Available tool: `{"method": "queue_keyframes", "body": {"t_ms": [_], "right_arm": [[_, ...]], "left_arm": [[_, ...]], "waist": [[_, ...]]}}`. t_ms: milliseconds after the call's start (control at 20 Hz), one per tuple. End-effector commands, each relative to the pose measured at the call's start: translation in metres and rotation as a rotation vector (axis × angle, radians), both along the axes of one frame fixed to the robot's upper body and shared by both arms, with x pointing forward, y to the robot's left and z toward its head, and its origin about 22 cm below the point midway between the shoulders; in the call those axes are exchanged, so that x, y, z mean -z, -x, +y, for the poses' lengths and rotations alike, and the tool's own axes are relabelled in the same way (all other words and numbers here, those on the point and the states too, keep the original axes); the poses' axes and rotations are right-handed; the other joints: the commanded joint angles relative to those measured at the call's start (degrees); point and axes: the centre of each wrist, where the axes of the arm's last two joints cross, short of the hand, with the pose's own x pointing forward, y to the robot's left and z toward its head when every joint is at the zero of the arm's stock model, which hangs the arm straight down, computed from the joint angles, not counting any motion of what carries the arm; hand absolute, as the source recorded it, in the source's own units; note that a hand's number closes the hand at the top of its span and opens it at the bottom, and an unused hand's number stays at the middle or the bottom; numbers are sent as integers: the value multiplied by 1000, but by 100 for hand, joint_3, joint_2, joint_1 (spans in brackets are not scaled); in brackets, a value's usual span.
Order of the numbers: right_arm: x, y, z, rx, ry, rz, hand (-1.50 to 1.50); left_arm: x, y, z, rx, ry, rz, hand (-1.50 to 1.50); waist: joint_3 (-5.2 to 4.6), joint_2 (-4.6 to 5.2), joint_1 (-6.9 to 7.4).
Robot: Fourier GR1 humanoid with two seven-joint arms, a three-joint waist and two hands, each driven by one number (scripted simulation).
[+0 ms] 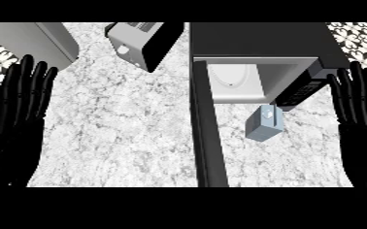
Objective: Pick up the milk, place it into the microwave and close the microwave
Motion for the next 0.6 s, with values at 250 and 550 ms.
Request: {"method": "queue_keyframes", "body": {"t_ms": [250, 550], "right_arm": [[-28, -5, 56, -115, 22, -119, -150], [-42, 4, 60, -163, 40, 3, -150]], "left_arm": [[1, 3, -13, -61, 87, 52, -150], [6, 53, -7, -110, 166, 170, -150]], "waist": [[125, 167, 105], [125, 157, 126]]}}
